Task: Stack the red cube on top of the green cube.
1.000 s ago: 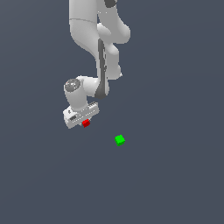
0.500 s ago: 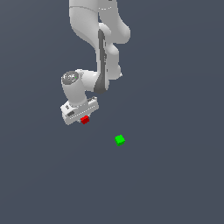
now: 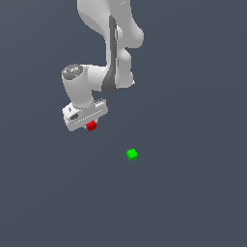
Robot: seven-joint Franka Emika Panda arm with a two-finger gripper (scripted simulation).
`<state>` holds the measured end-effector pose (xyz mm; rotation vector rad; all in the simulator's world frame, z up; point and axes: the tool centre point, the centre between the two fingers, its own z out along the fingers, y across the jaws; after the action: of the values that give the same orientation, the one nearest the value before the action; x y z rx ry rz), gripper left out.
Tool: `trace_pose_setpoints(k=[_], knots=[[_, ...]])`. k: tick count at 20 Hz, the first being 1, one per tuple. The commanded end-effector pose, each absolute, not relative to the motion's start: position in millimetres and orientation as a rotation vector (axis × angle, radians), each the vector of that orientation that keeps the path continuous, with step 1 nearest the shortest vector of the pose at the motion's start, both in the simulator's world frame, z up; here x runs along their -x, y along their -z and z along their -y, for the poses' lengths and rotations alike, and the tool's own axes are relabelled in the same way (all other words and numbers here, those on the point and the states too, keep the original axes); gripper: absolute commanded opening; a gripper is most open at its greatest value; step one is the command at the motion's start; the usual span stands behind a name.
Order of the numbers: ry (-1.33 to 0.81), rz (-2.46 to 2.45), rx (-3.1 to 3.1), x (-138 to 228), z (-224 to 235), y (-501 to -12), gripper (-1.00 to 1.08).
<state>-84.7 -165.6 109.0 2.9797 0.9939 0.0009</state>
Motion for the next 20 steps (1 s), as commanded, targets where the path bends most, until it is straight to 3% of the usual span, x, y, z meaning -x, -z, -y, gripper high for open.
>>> trace_pose_setpoints(k=[1,11,20], knots=[[0.0,-0.994,-2.98,84.8,165.6,-115.1,-1.0],[-0.001,-0.994,-2.98,76.5,150.5,-111.2,-1.0],[-0.001,-0.994,-2.98,41.9,87.4,-96.4,-1.0]])
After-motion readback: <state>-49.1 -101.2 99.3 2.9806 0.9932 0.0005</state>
